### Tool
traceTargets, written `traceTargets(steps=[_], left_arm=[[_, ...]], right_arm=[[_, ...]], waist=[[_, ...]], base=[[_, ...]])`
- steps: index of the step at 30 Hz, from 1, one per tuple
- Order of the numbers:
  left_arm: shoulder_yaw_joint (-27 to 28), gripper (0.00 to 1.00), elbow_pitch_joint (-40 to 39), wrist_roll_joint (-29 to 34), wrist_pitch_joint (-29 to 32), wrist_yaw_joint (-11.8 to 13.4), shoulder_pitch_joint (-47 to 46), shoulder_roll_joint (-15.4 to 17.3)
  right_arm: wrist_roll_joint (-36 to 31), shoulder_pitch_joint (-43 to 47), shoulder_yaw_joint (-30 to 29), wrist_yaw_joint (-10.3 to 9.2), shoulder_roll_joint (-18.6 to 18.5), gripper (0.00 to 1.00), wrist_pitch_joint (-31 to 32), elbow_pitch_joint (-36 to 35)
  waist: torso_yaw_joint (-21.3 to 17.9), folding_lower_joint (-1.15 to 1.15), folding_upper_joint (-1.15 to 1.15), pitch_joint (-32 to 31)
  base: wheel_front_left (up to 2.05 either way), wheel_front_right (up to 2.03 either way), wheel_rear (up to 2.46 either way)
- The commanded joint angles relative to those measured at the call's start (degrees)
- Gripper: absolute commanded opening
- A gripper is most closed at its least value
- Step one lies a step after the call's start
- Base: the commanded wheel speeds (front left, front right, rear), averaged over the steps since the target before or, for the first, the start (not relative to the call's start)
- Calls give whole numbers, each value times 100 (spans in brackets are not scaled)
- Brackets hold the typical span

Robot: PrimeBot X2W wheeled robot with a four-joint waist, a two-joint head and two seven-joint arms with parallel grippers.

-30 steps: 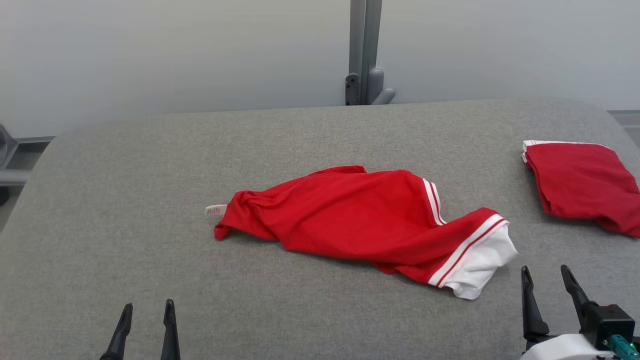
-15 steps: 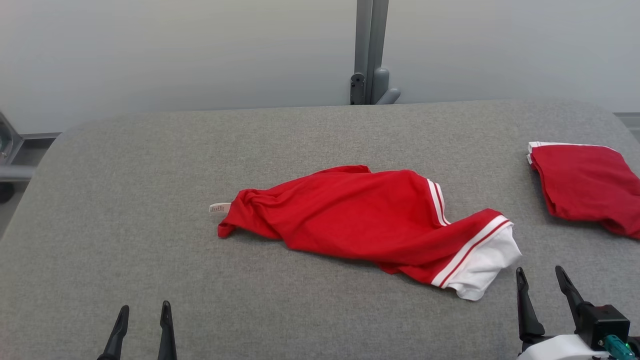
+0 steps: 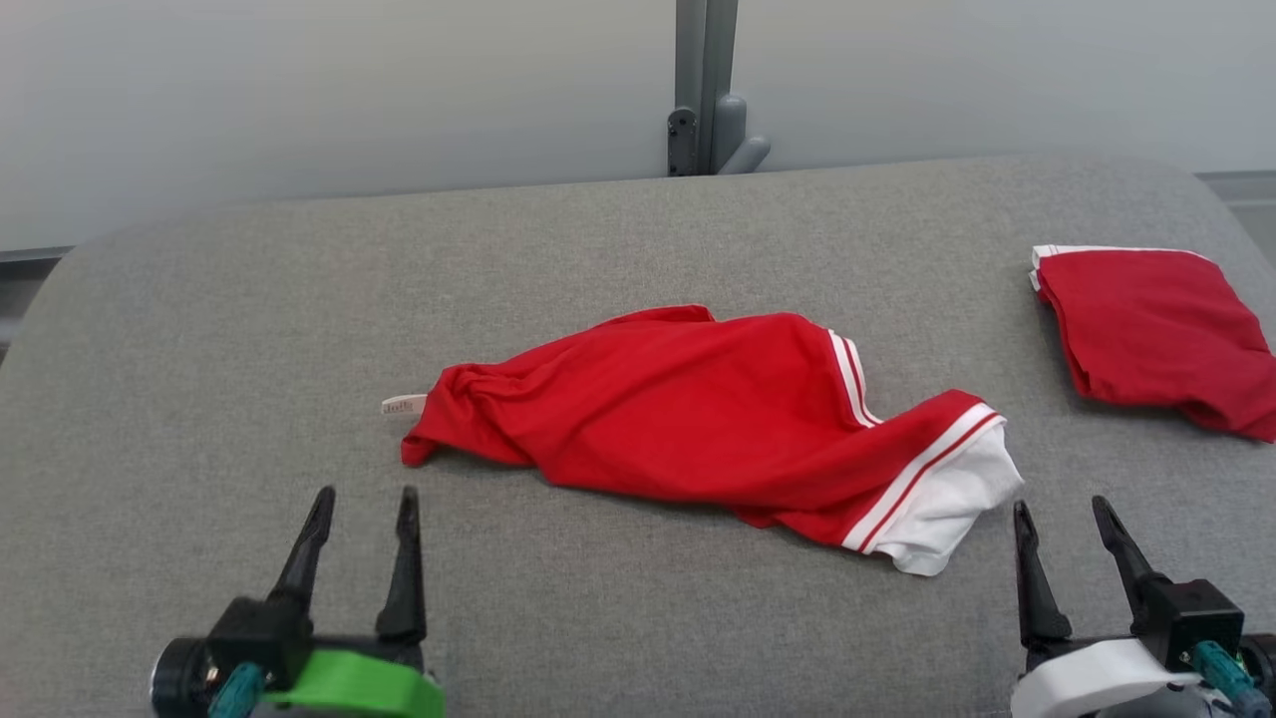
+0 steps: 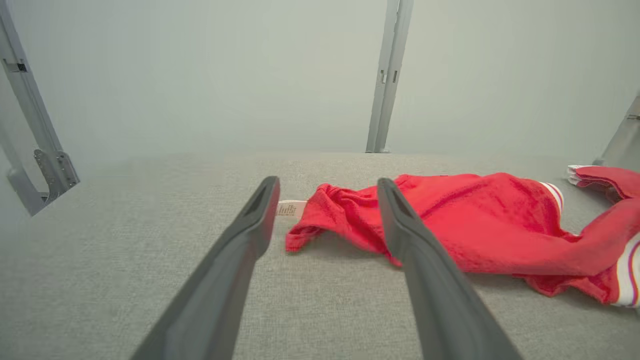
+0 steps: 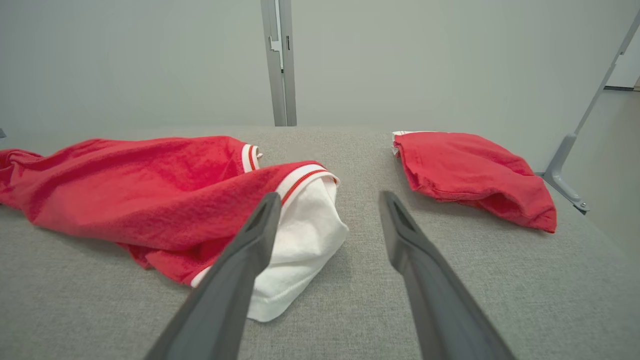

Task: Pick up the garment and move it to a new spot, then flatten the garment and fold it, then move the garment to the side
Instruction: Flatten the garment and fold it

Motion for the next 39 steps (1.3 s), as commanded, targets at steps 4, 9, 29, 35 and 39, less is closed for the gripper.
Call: traceTargets(steps=[4,9,29,35,39], left_arm=[[-747,100,536,26,-10,-22,-1140,146],[-1741,100,1404,-301,317,-14,-2452,435],[-3659,0,3639,-1795,1183,-12,-4780,1466],[-4027,0,3636,-2092,1008,-12,-4777,1465],[-4126,0,3620,-2230,767,-12,-4692,1425]], right_arm=[[-63,-359,134,-9,-12,100,-18,-135],[40,-607,183,-9,-10,100,-18,-153],[392,-921,228,-9,-10,100,-18,-95],[438,-973,215,-9,-11,100,-17,-63],[403,-945,190,-9,-12,100,-18,-21]], waist=[[-341,0,0,740],[-613,0,0,1226],[-1211,0,0,1826],[-1079,0,0,1718],[-991,0,0,1602]], base=[[0,0,0],[0,0,0],[0,0,0],[0,0,0],[0,0,0]])
